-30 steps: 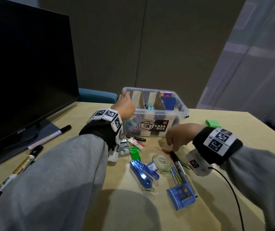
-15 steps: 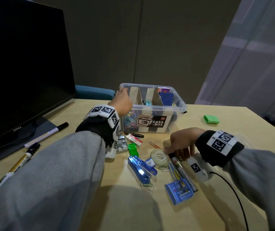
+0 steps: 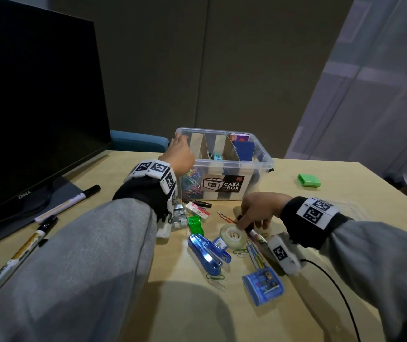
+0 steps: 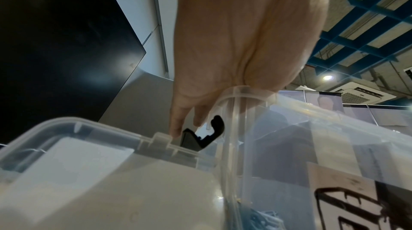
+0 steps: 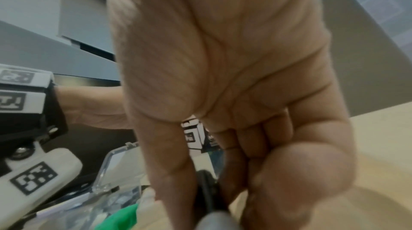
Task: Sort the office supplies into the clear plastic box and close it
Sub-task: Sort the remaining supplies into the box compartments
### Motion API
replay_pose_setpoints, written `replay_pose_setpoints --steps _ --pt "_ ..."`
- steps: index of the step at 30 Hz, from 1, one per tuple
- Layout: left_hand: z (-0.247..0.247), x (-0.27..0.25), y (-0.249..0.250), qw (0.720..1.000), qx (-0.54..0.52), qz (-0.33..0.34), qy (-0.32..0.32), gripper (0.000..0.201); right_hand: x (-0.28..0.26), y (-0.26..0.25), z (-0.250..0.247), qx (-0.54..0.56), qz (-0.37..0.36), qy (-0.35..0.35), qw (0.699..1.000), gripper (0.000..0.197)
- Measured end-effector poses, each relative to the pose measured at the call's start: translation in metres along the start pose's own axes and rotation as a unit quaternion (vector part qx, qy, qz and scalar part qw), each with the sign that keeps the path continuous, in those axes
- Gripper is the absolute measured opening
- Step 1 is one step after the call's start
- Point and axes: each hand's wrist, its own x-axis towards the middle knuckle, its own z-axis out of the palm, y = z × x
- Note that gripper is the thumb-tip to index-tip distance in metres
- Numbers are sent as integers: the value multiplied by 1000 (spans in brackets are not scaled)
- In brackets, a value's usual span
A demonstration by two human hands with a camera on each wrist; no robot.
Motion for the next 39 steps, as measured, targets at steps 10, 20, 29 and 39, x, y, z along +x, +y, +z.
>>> replay_pose_setpoints --steps 10,20,29,39 --pt "0 1 -1 1000 -6 -3 -1 53 -74 -39 -80 237 -268 395 846 11" --pt "1 0 -1 1000 3 3 5 51 3 -28 -64 -15 -244 573 782 13" --pt "0 1 -2 1000 7 9 3 51 8 -15 -48 -103 -261 462 841 23" --pt "1 3 -3 1000 12 14 1 49 -30 -2 -3 -235 -216 88 944 58"
